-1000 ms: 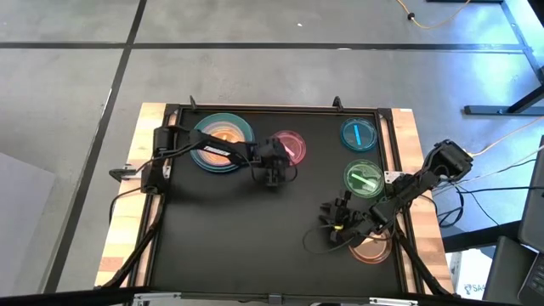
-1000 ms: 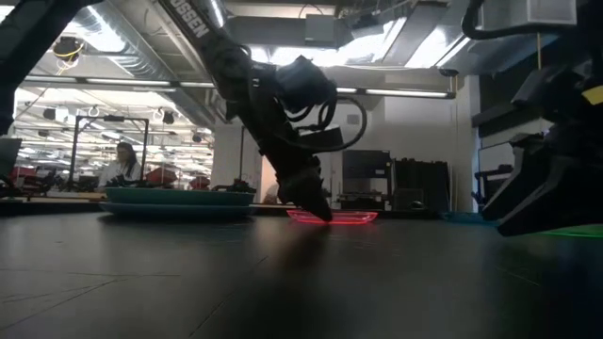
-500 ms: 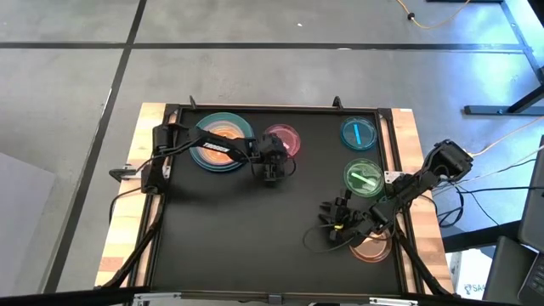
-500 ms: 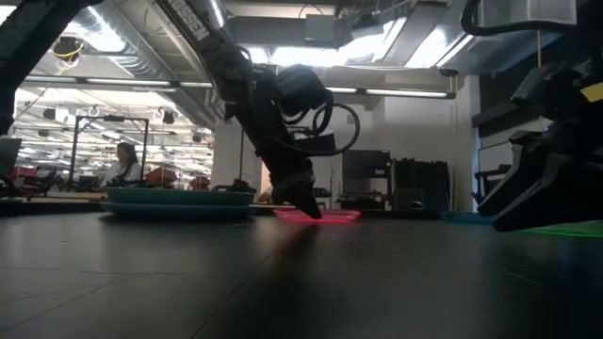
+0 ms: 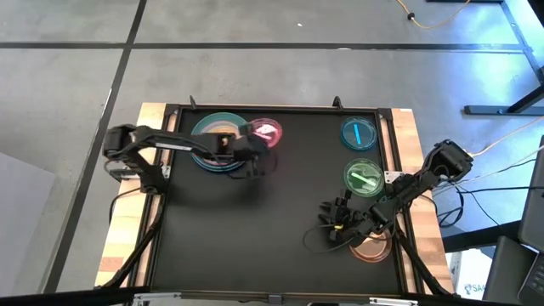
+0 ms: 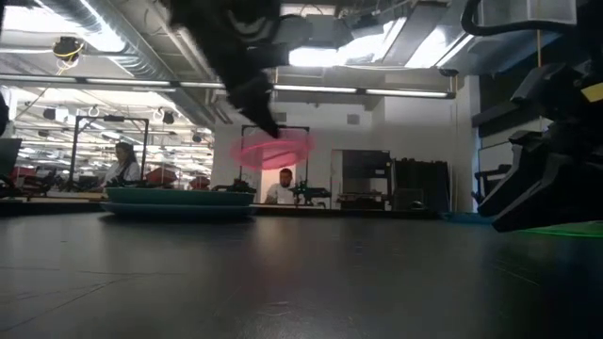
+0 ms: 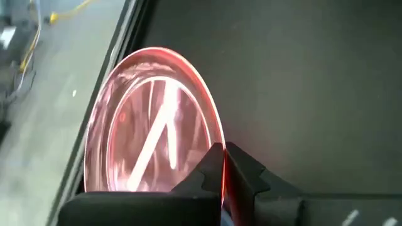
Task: Stack plastic plates
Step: Stack the pink transparent plate on top of the orange transparent plate, then stack the orange transparent plate on top of the pink transparent plate
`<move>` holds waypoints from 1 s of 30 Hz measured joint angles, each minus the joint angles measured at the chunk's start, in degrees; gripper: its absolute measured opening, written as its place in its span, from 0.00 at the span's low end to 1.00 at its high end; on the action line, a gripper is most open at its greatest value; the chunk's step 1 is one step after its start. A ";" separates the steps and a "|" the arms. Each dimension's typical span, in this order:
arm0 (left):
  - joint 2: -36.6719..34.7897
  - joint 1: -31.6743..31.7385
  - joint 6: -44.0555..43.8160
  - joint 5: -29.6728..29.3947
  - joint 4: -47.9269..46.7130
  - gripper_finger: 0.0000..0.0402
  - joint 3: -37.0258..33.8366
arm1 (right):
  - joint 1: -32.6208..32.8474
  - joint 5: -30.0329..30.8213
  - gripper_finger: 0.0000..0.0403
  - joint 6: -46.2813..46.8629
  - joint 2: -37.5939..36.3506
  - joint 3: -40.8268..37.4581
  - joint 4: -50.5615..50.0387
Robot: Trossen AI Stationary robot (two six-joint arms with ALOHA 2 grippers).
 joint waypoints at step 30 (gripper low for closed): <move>-21.76 -2.79 -21.48 3.57 -1.27 0.29 -26.21 | -2.05 3.56 0.47 -1.57 0.00 0.04 2.25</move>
